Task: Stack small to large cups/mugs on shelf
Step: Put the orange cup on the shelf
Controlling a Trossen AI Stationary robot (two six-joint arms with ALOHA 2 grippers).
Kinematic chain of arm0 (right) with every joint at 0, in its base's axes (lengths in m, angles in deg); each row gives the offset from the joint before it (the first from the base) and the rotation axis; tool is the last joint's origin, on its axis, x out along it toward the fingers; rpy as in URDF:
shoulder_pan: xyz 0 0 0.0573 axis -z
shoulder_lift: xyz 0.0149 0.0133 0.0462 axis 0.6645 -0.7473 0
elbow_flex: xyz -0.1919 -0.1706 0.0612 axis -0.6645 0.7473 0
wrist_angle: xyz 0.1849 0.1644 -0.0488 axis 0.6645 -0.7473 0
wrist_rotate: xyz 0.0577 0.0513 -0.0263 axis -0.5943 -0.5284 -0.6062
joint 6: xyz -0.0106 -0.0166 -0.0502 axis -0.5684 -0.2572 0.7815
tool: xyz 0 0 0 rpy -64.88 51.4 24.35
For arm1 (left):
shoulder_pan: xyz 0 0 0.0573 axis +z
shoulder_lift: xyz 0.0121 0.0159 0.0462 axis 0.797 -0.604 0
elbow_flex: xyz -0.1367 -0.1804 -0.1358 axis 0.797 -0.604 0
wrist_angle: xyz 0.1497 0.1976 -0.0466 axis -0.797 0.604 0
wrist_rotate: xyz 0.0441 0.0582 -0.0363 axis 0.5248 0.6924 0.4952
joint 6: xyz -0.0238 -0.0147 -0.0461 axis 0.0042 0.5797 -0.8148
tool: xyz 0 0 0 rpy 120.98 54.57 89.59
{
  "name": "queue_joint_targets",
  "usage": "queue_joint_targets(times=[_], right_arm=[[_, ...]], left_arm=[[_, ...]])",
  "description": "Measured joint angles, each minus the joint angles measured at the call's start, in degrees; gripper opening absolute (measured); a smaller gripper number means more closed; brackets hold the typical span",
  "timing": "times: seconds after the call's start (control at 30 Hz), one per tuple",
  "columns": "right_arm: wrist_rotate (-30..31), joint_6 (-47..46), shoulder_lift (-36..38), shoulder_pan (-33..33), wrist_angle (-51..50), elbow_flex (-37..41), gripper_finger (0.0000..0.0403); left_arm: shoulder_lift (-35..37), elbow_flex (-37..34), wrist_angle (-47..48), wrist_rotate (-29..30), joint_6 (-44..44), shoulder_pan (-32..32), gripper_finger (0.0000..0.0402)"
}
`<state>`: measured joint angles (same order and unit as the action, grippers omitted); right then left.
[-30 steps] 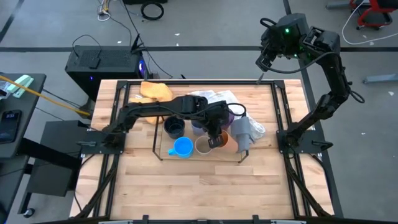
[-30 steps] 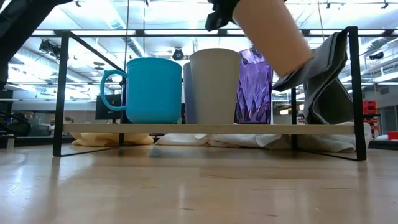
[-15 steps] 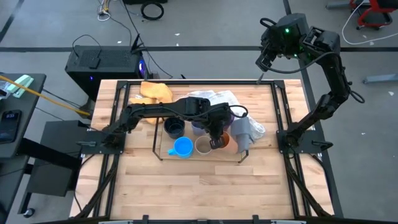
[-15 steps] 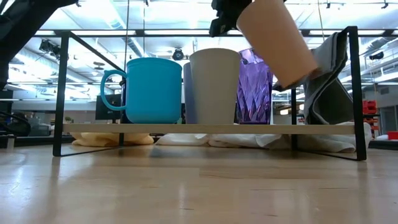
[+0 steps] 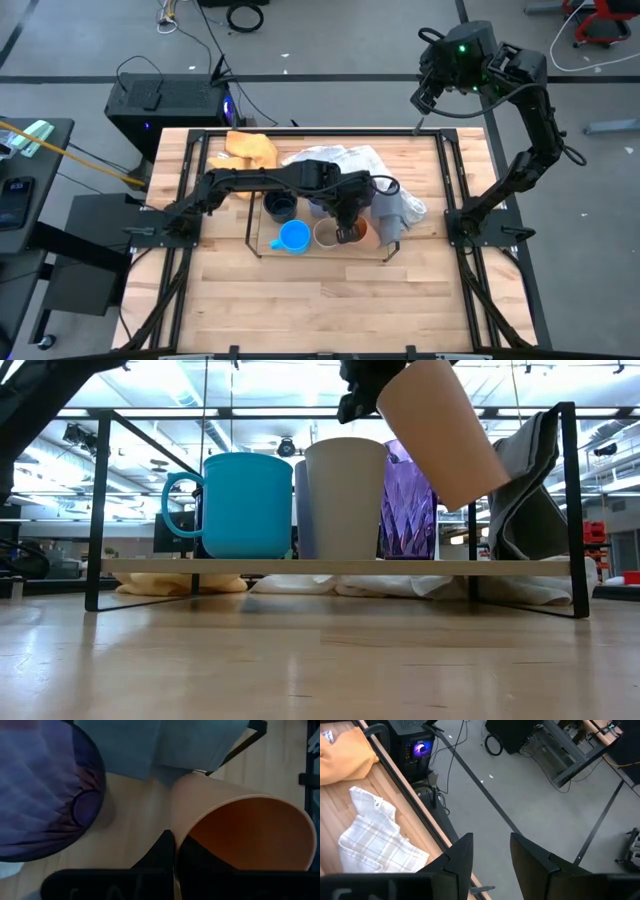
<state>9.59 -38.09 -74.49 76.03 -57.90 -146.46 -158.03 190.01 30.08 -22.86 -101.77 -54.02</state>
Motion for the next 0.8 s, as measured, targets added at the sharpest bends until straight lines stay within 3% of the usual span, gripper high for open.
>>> queue_joint_targets(times=[0.3,0.8], right_arm=[[-1.1,-0.1,0.0,0.0,0.0,0.0,0.0137],[-1.3,0.0,0.0,0.0,1.1,0.0,0.0137]], left_arm=[[0.0,0.0,1.8,2.7,2.4,0.0,0.0009],[0.7,0.3,3.3,1.9,6.3,0.0,0.0009]])
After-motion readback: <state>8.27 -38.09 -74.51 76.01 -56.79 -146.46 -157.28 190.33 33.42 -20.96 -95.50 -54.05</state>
